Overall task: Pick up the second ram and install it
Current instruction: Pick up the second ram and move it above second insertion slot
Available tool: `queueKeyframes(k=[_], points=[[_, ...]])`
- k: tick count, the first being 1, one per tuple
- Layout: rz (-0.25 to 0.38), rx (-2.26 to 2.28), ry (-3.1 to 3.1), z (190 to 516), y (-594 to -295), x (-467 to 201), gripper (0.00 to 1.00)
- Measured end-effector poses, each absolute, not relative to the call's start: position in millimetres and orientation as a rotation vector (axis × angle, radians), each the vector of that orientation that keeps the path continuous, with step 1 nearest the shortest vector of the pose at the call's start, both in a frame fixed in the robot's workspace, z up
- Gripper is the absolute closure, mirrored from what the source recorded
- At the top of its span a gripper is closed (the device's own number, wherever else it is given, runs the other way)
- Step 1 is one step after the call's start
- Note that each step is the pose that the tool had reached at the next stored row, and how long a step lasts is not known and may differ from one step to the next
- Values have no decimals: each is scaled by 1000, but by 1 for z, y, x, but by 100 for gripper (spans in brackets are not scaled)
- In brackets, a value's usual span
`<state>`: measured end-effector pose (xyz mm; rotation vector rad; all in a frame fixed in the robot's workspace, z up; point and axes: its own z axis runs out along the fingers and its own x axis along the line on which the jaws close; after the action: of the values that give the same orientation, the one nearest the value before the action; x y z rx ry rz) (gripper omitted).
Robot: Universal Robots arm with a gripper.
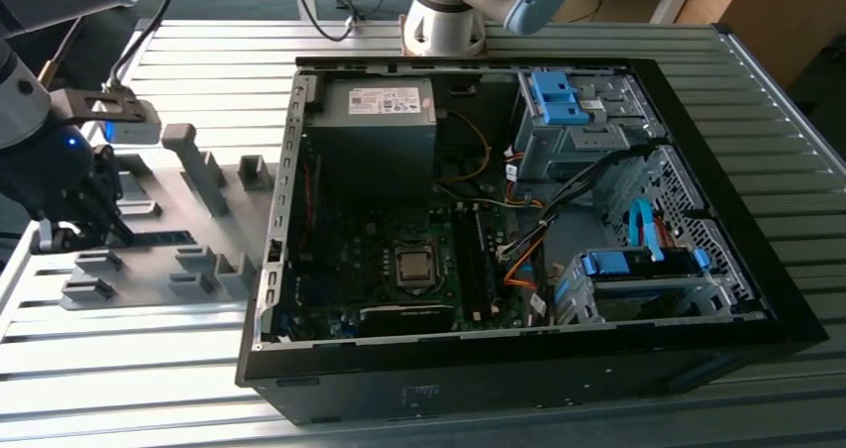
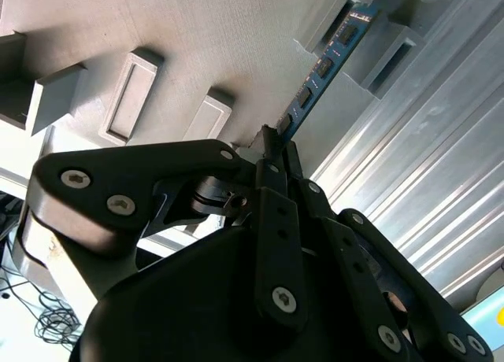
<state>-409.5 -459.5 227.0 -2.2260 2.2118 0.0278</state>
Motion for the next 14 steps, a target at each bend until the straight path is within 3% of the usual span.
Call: queueKeyframes(k=[14], points=[[28,-2226,2212,233,-460,-410,86]])
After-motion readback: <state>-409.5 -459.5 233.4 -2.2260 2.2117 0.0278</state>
